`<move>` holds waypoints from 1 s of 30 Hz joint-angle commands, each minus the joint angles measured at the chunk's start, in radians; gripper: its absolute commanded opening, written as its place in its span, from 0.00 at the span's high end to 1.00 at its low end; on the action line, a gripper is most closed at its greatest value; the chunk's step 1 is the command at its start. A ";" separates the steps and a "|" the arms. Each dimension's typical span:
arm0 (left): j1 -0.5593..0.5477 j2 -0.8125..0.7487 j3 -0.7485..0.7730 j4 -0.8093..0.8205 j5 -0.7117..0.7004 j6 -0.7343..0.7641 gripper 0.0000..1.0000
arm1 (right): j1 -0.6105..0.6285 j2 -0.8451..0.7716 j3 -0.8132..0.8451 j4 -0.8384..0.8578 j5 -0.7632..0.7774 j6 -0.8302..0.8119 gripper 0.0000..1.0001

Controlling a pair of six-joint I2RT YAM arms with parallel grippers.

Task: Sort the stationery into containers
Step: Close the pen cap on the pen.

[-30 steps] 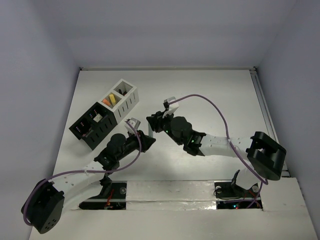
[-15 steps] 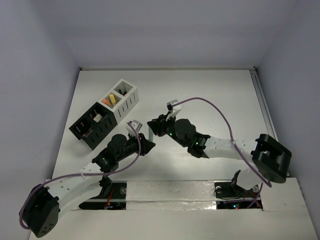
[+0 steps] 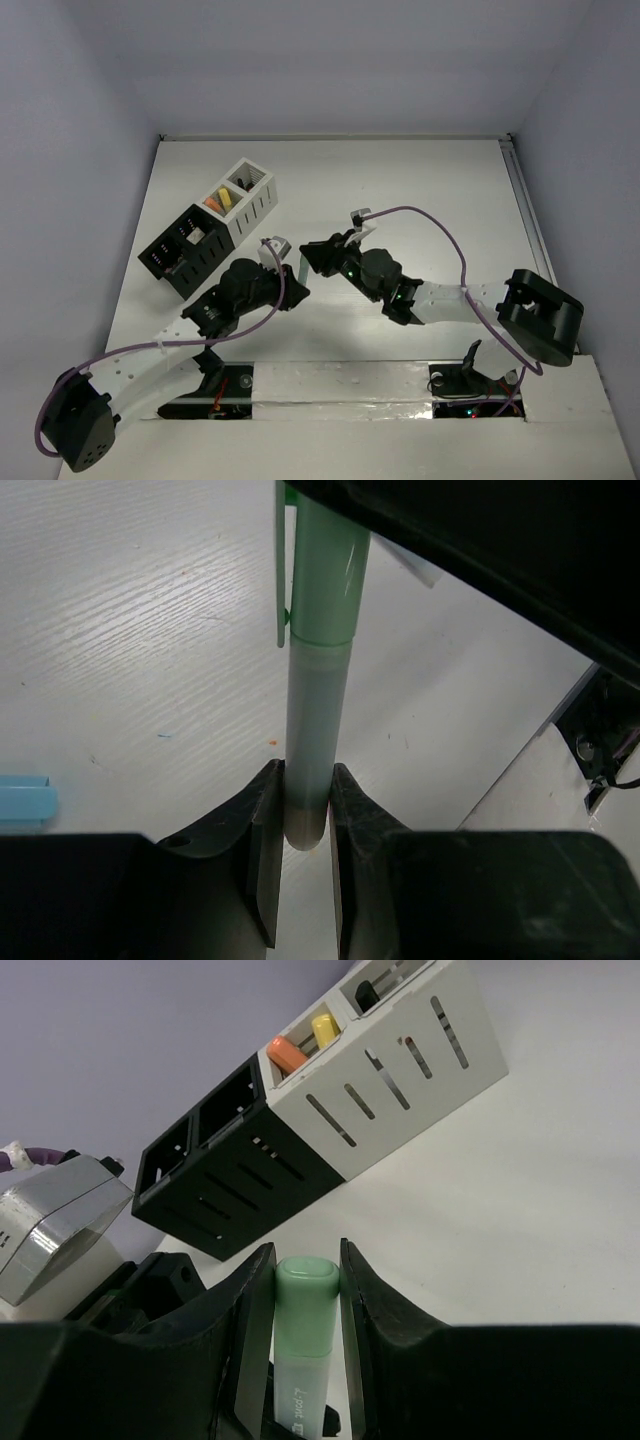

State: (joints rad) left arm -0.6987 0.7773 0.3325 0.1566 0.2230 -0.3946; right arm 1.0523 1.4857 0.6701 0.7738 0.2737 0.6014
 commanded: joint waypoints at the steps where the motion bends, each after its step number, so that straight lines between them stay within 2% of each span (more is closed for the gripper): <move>1: 0.038 -0.021 0.192 0.397 -0.214 -0.004 1.00 | 0.107 0.056 -0.096 -0.209 -0.231 0.067 1.00; 10: 0.038 -0.027 0.303 0.373 -0.273 0.025 1.00 | 0.138 0.116 -0.092 -0.168 -0.266 0.098 1.00; 14: 0.038 -0.053 0.281 0.337 -0.307 0.028 1.00 | 0.138 0.085 -0.116 -0.195 -0.232 0.095 1.00; 18: 0.038 -0.055 0.228 0.362 -0.269 -0.004 1.00 | 0.138 0.074 -0.096 -0.219 -0.202 0.095 1.00; 21: 0.038 -0.049 0.194 0.377 -0.228 -0.020 1.00 | 0.138 0.067 -0.061 -0.249 -0.159 0.087 1.00; 29: 0.038 -0.082 0.099 0.385 -0.151 -0.075 1.00 | 0.106 0.039 0.170 -0.406 0.094 0.047 1.00; 30: 0.038 -0.095 0.085 0.385 -0.149 -0.078 0.92 | 0.095 0.044 0.190 -0.409 0.094 0.046 1.00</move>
State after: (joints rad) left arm -0.6956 0.7460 0.3908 0.1371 0.1696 -0.4248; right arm 1.0882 1.5070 0.8265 0.6403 0.4267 0.6529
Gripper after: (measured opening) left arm 0.159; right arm 0.347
